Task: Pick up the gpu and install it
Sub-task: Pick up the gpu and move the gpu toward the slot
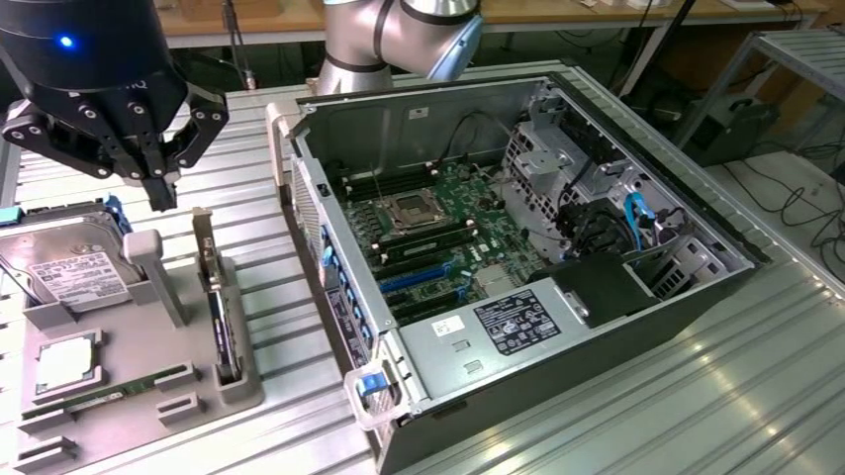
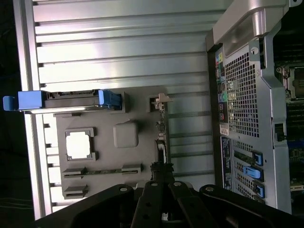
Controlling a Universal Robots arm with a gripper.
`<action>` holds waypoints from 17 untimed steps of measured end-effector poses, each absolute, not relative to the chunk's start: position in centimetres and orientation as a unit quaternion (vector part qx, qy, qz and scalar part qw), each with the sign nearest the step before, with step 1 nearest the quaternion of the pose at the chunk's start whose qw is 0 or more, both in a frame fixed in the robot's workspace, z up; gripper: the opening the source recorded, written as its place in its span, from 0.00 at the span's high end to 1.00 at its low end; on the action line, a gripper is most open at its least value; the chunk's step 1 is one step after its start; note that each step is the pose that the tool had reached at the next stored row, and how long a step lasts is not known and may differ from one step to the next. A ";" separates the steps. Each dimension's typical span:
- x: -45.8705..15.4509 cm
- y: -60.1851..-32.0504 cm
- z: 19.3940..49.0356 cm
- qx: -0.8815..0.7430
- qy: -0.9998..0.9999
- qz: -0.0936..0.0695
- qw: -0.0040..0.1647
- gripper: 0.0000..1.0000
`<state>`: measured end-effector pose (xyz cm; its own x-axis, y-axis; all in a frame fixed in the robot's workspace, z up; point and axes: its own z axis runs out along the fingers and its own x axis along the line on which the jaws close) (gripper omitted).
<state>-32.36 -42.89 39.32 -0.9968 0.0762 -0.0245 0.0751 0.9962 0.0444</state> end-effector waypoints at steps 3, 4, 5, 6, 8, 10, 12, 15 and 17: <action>-32.4 -42.9 39.3 0.038 0.999 0.022 0.013 0.89; -32.4 -42.9 39.3 0.038 0.999 0.022 0.013 0.89; -32.4 -42.9 39.3 0.038 0.999 0.022 0.013 0.89; -32.4 -42.9 39.3 0.038 0.999 0.022 0.013 0.89; -32.4 -42.9 39.3 0.038 0.999 0.022 0.013 0.83; -32.4 -42.9 39.3 0.038 0.999 0.022 0.013 0.70; -32.4 -42.9 39.3 0.038 0.999 0.022 0.013 0.64; -32.4 -42.9 39.3 0.038 0.999 0.022 0.013 0.52; -32.4 -42.9 39.3 0.038 0.999 0.022 0.013 0.40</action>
